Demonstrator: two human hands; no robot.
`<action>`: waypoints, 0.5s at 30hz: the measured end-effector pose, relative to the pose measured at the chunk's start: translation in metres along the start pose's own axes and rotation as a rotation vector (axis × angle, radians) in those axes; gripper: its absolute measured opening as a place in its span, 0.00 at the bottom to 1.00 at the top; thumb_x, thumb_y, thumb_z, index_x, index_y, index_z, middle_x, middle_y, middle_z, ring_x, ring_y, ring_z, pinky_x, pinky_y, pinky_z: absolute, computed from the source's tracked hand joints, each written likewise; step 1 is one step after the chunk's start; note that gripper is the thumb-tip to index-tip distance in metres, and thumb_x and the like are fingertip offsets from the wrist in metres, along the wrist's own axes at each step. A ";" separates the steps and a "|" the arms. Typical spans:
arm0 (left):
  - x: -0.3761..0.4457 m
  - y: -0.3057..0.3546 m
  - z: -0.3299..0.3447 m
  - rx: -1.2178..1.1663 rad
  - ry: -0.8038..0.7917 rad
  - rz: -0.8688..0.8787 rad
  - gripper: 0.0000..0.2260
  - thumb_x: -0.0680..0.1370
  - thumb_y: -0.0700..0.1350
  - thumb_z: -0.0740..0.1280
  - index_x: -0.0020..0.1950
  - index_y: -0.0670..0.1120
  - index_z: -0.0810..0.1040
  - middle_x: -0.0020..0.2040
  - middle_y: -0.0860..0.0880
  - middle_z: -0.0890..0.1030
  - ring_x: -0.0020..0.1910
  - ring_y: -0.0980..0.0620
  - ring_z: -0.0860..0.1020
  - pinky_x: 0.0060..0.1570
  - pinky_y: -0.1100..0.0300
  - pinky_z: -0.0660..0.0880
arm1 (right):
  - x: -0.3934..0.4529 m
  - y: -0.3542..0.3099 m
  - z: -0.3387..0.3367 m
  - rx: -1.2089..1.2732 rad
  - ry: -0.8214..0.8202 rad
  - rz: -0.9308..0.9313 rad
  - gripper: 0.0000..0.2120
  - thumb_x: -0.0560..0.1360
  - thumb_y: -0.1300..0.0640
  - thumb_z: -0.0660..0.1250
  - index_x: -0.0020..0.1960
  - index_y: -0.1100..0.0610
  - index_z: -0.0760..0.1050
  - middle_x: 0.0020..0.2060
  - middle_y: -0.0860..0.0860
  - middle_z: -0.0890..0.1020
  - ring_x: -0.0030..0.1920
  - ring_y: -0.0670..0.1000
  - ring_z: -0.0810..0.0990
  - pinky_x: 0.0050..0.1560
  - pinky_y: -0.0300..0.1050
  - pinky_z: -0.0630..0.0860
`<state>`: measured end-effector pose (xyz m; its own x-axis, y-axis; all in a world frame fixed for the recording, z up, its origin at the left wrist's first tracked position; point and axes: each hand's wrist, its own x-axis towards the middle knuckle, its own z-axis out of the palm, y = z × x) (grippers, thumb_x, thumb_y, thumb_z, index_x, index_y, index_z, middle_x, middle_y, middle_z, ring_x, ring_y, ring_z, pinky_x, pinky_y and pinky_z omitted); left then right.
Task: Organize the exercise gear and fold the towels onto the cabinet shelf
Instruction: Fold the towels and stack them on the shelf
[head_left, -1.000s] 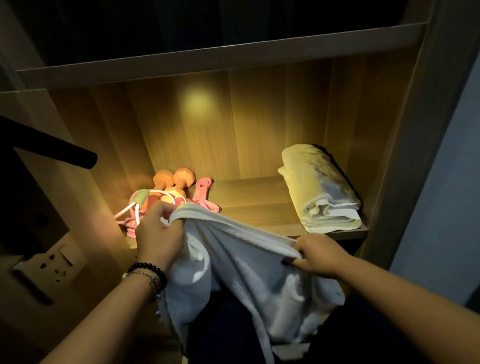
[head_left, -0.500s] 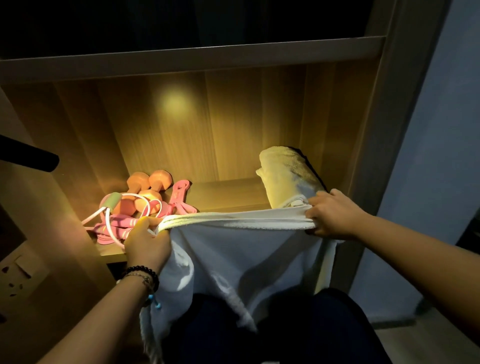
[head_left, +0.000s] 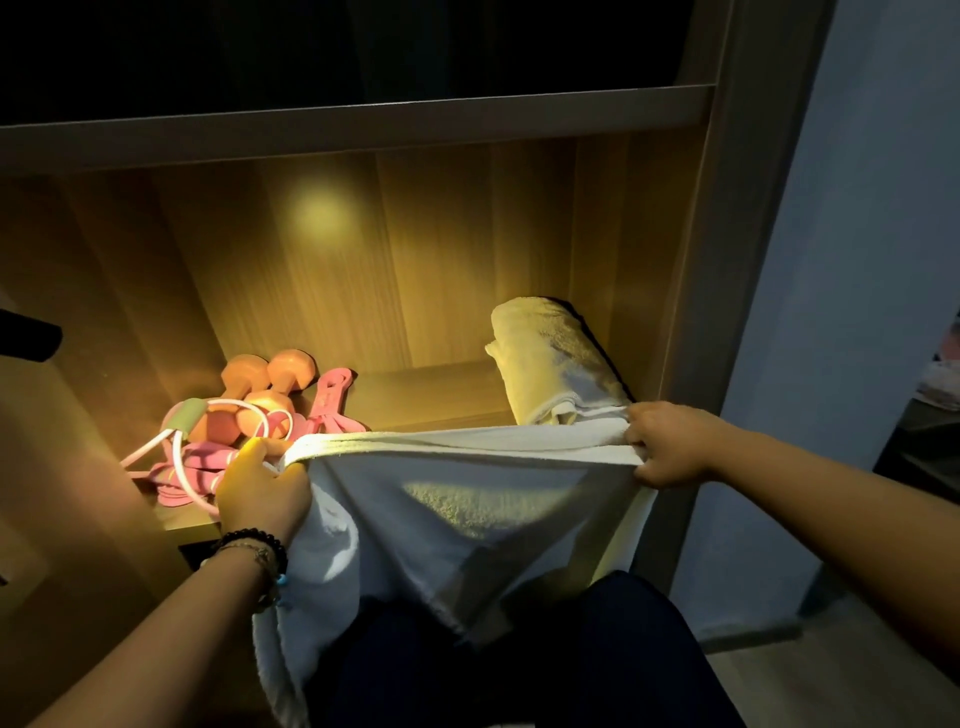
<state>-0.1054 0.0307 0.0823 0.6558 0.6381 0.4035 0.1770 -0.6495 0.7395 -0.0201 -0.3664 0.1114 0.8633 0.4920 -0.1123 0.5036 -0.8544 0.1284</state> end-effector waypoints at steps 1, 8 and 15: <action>0.001 -0.002 0.000 0.018 -0.004 -0.007 0.04 0.76 0.40 0.68 0.45 0.39 0.77 0.43 0.41 0.79 0.44 0.39 0.75 0.45 0.51 0.72 | 0.000 0.000 0.000 0.081 -0.003 0.007 0.10 0.71 0.51 0.67 0.45 0.58 0.78 0.46 0.53 0.75 0.46 0.52 0.75 0.46 0.48 0.77; 0.005 -0.020 0.000 0.094 -0.023 -0.033 0.10 0.78 0.40 0.65 0.41 0.34 0.77 0.38 0.36 0.78 0.38 0.39 0.73 0.37 0.55 0.64 | -0.012 0.009 0.008 1.167 -0.314 0.078 0.05 0.73 0.61 0.71 0.47 0.61 0.83 0.46 0.54 0.84 0.47 0.52 0.79 0.52 0.50 0.75; 0.002 -0.028 0.000 0.099 -0.045 -0.046 0.12 0.78 0.40 0.65 0.38 0.35 0.78 0.36 0.37 0.77 0.40 0.35 0.76 0.34 0.56 0.64 | -0.012 0.016 0.005 1.034 -0.215 0.114 0.16 0.72 0.71 0.66 0.49 0.53 0.84 0.55 0.54 0.80 0.46 0.52 0.80 0.41 0.41 0.79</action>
<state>-0.1086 0.0501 0.0621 0.6770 0.6507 0.3439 0.2782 -0.6588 0.6989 -0.0228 -0.3868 0.1099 0.8291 0.4461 -0.3372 0.0596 -0.6701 -0.7399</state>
